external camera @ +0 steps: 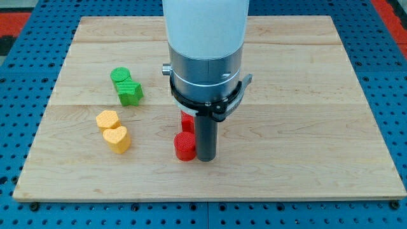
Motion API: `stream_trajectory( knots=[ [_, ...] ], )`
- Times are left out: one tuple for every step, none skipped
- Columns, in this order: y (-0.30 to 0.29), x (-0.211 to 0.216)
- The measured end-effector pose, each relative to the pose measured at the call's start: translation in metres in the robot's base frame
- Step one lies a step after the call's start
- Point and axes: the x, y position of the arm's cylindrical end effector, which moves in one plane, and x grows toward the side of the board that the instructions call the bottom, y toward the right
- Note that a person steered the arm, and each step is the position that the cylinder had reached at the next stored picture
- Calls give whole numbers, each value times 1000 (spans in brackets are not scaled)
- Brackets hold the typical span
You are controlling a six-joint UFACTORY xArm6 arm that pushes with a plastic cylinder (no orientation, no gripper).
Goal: Separate the blue blocks
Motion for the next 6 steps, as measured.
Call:
stream_trajectory(
  knots=[
    [38,-32],
    [94,-100],
    [88,-157],
    [79,-191],
    [63,-196],
    [65,-210]
  ],
)
